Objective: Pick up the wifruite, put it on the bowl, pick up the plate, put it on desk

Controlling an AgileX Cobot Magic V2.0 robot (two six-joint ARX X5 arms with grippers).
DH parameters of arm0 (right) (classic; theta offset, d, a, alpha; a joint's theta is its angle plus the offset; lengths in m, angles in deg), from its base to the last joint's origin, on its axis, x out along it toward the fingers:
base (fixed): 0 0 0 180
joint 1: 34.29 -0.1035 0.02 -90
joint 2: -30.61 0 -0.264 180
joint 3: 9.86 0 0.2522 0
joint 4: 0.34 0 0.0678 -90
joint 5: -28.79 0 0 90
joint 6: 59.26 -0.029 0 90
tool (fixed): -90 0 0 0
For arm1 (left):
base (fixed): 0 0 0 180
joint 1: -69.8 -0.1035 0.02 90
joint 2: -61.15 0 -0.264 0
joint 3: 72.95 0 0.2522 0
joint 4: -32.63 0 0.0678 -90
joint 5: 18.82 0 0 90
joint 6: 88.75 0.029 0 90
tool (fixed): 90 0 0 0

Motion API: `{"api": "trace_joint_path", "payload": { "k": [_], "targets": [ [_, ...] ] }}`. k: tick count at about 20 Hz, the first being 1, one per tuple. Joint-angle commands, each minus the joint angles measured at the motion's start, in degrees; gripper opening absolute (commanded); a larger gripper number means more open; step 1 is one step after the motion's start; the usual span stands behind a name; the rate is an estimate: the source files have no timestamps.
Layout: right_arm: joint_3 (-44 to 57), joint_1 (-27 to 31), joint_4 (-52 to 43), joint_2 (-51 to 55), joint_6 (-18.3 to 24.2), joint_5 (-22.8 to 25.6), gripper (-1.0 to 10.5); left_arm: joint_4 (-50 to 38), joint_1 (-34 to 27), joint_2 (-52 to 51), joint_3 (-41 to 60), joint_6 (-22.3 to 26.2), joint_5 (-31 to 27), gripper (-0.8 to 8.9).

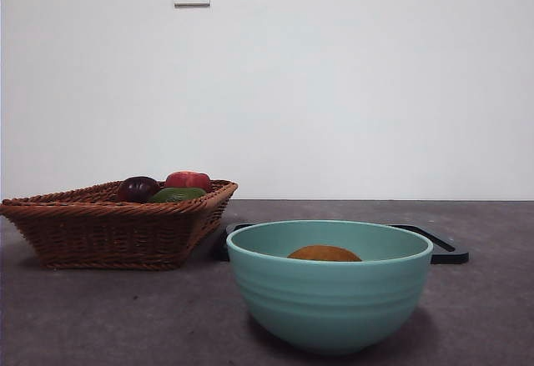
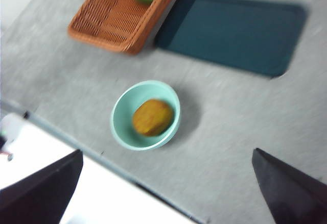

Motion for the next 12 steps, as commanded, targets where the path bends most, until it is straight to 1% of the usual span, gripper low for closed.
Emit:
{"api": "trace_joint_path", "payload": {
  "k": [1, 6, 9, 10, 12],
  "targets": [
    [-1.1, -0.6, -0.6, -4.5, -0.9, -1.1, 5.7, -0.6, 0.6, 0.3, -0.6, 0.0, 0.2, 6.01],
    [-1.1, -3.8, -1.9, -15.3, -0.9, -1.1, 5.7, -0.6, 0.6, 0.3, -0.6, 0.0, 0.2, 6.01],
    [-1.1, -8.4, -5.4, -23.4, -1.0, -0.7, 5.7, -0.7, 0.6, 0.3, -0.6, 0.2, 0.2, 6.01],
    [-1.1, -10.0, -6.4, -26.0, -1.4, 0.0, 5.7, -0.7, 0.6, 0.3, -0.6, 0.2, 0.2, 6.01],
    [-1.1, -13.4, -7.0, -31.9, -2.0, 5.4, 5.7, -0.7, 0.6, 0.3, -0.6, 0.2, 0.2, 6.01]
  ]
}}
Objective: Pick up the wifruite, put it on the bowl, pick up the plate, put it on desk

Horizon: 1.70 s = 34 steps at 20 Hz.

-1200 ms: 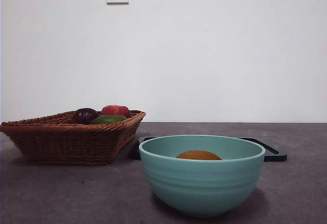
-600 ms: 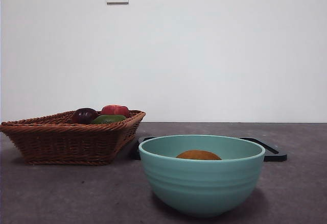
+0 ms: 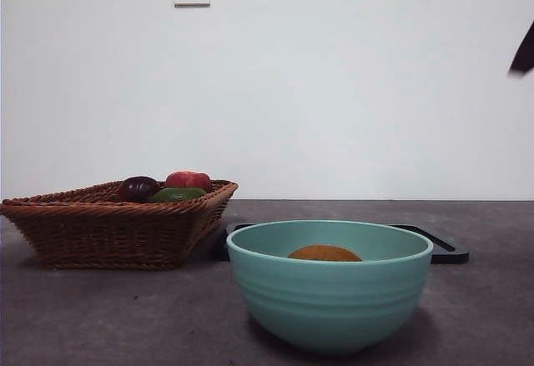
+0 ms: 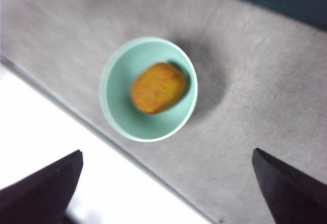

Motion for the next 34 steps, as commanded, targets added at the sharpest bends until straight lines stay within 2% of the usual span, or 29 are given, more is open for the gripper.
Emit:
{"api": "trace_joint_path", "payload": {
  "k": [1, 2, 4, 12, 21, 25, 29, 32, 34],
  "targets": [
    [-1.1, -3.1, -0.3, -6.5, -1.0, 6.9, 5.7, -0.7, 0.6, 0.3, -0.6, 0.1, 0.2, 6.01],
    [-1.1, -3.9, -0.3, -9.0, -1.0, 9.5, 5.7, -0.7, 0.6, 0.3, -0.6, 0.1, 0.2, 6.01],
    [-1.0, -4.7, -0.5, -12.8, -0.9, 11.1, 5.7, -0.7, 0.6, 0.3, -0.6, 0.1, 0.2, 6.01],
    [-1.0, -4.9, -7.4, -23.7, 0.7, 10.9, 5.7, -0.7, 0.6, 0.3, -0.6, 0.1, 0.2, 6.01],
    [-1.0, -4.9, -7.6, -30.3, 2.4, 10.7, 5.5, -0.6, 0.6, 0.3, -0.6, 0.1, 0.2, 6.01],
    [-0.9, -5.0, -8.7, -32.4, 2.7, 8.9, 4.1, -0.6, 0.6, 0.3, -0.6, 0.1, 0.2, 6.01],
    [-0.9, -5.0, -11.9, -32.5, 2.7, 5.7, 1.5, -0.6, 0.6, 0.3, -0.6, 0.1, 0.2, 6.01],
    [-0.9, -5.1, -12.4, -32.5, 2.8, 4.5, 0.9, -0.6, 0.6, 0.3, -0.6, 0.1, 0.2, 6.01],
    [-0.9, -5.1, -12.3, -32.5, 3.5, 4.0, 0.1, -0.6, 0.6, 0.3, -0.6, 0.1, 0.2, 6.01]
  ]
}}
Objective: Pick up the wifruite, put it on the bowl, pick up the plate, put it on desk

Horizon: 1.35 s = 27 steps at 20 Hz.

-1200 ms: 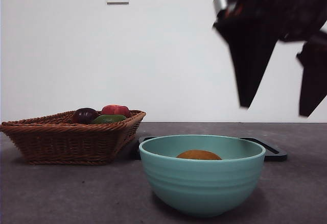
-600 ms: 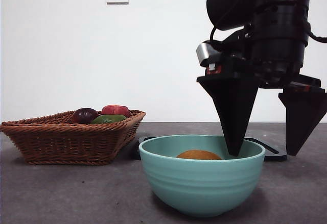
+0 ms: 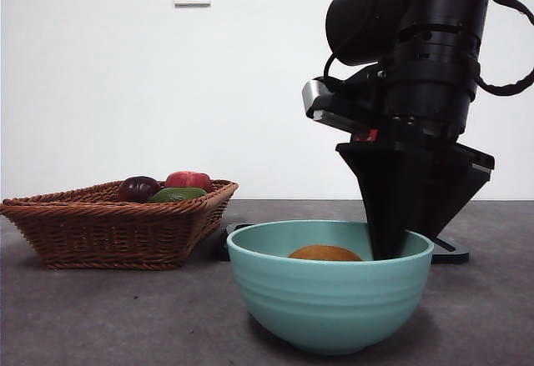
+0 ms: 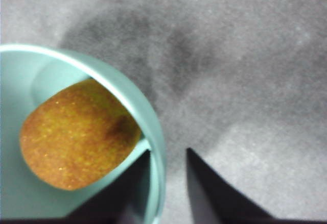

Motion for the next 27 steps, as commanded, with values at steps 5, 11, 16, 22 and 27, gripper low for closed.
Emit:
{"api": "trace_joint_path", "payload": {
  "k": [5, 11, 16, 22, 27],
  "targets": [
    [-1.0, -0.5, 0.3, -1.1, 1.8, -1.5, 0.1, -0.7, 0.6, 0.3, -0.6, 0.1, 0.2, 6.01],
    [-3.5, 1.1, 2.5, -1.4, 0.9, -1.1, 0.1, -0.7, 0.6, 0.3, -0.6, 0.1, 0.2, 6.01],
    [-11.3, 5.0, 3.8, -3.0, 1.2, -0.8, 0.1, -0.7, 0.6, 0.3, -0.6, 0.1, 0.2, 6.01],
    [-29.3, 11.6, 9.8, -14.3, 3.2, -1.2, 0.1, -0.7, 0.6, 0.3, -0.6, 0.1, 0.2, 6.0],
    [-43.9, 14.4, 12.5, -25.3, 3.1, -1.1, 0.1, -0.7, 0.6, 0.3, -0.6, 0.1, 0.2, 5.99]
  ]
}}
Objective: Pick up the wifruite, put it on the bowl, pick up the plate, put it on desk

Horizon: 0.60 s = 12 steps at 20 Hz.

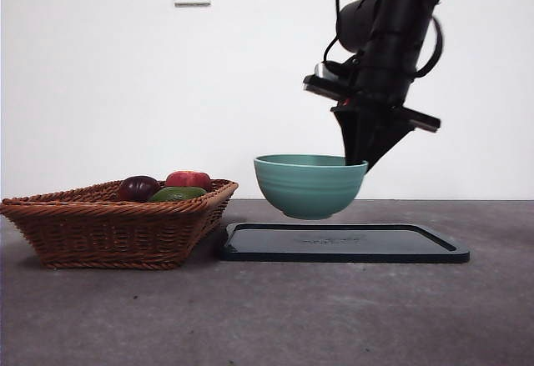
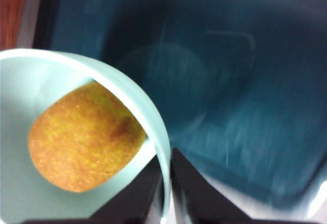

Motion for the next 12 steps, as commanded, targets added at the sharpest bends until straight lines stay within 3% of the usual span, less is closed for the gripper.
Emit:
{"api": "trace_joint_path", "payload": {
  "k": [1, 5, 12],
  "targets": [
    [-6.1, 0.2, 0.8, -5.0, 0.6, 0.0, 0.1, -0.7, 0.6, 0.3, -0.6, 0.1, 0.2, 5.99],
    [-8.7, 0.7, 1.0, -8.7, 0.2, 2.9, 0.1, -0.6, 0.6, 0.3, -0.6, 0.1, 0.2, 5.99],
    [-8.7, 0.6, 4.3, -10.4, 0.4, 2.6, 0.1, -0.6, 0.6, 0.3, -0.6, 0.2, 0.2, 5.99]
  ]
}}
